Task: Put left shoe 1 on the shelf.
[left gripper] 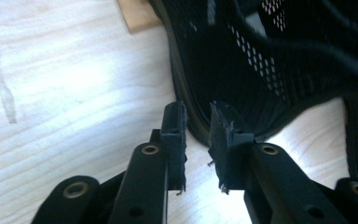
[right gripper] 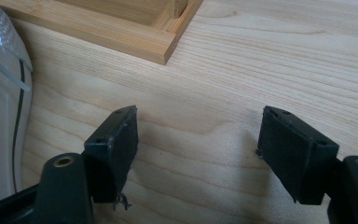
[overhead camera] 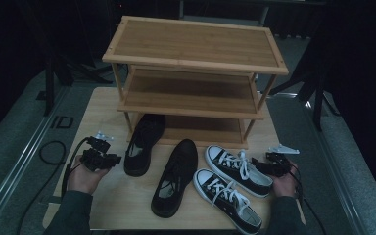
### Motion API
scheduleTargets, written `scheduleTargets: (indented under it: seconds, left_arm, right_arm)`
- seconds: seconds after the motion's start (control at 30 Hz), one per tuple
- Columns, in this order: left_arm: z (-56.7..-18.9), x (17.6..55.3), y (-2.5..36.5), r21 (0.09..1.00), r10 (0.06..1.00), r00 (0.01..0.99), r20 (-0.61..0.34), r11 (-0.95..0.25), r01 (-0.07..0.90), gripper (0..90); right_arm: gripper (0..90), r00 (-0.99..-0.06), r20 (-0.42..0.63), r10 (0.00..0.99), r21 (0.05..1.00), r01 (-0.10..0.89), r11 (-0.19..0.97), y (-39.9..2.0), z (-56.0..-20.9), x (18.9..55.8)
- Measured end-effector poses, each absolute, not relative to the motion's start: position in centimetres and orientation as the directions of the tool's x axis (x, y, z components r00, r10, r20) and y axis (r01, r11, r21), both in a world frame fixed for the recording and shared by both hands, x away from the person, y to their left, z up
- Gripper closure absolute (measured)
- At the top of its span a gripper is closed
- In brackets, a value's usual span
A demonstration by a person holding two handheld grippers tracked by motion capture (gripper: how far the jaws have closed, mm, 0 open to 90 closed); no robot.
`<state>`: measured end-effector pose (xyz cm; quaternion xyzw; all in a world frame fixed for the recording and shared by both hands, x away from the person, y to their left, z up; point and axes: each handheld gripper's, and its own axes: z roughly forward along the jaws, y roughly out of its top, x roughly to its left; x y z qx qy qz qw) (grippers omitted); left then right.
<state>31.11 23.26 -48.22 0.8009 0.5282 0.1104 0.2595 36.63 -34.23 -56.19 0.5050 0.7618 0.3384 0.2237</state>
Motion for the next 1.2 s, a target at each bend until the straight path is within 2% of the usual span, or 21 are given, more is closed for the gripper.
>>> scheduleTargets:
  seconds: [0.3, 0.67, 1.2]
  left_arm:
    - [-49.5, 30.3, 22.4, 0.5, 0.89, 0.449, -0.08, -0.354, 0.79, 89.2]
    - [-50.6, 29.4, 21.1, 0.476, 0.865, 0.493, -0.097, -0.394, 0.786, 87.8]
    - [-50.6, 29.6, 19.1, 0.474, 0.848, 0.526, -0.068, -0.436, 0.765, 87.0]
  right_arm:
    - [28.5, -0.39, 0.001, 0.921, 0.742, 0.618, 0.261, -34.2, -56.2, 36.6]
    - [28.5, -0.39, 0.0, 0.921, 0.742, 0.618, 0.262, -34.2, -56.2, 36.6]
    - [28.5, -0.39, -0.002, 0.921, 0.741, 0.617, 0.263, -34.2, -56.2, 36.6]
